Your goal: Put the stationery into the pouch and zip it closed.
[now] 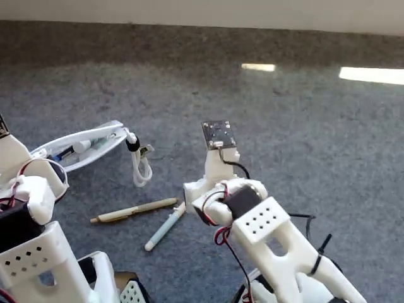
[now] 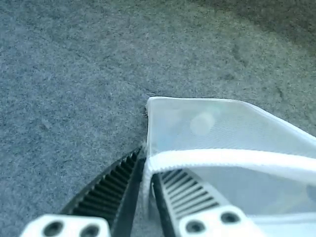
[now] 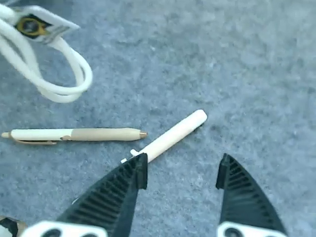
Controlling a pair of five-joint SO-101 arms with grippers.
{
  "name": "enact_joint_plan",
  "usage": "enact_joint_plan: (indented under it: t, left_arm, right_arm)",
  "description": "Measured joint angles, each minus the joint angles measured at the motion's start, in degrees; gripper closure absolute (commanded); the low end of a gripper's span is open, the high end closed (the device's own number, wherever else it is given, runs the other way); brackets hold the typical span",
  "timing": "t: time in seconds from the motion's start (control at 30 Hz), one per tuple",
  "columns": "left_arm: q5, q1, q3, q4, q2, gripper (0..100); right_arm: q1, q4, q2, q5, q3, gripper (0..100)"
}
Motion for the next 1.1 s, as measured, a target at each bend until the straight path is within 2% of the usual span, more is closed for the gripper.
enact_joint_plan:
  t: [0.23,0.63,0.9,1.0,1.1]
  left_arm:
    - [0.0,0.0,2.1,-1.2,-0.7,99]
    - [0.0,0.0,2.2,-1.8,-0.7,99]
    - [0.0,0.0,2.2,-1.8,-0.7,99]
    - [0.0,0.0,2.2,-1.8,-0.7,99]
    - [0.0,0.0,2.2,-1.8,-0.7,99]
  right_arm:
    - [0.0,-0.1,12.0,-5.5,-5.5,78.3]
    - [0.0,-10.5,25.8,-5.6,-6.9,78.5]
    - [0.0,-9.8,37.8,-5.6,-13.7,78.6]
    - [0.0,-5.5,42.0,-6.6,-18.8,82.5]
    - [0.4,-2.2,45.2,-8.4,-22.9,92.2]
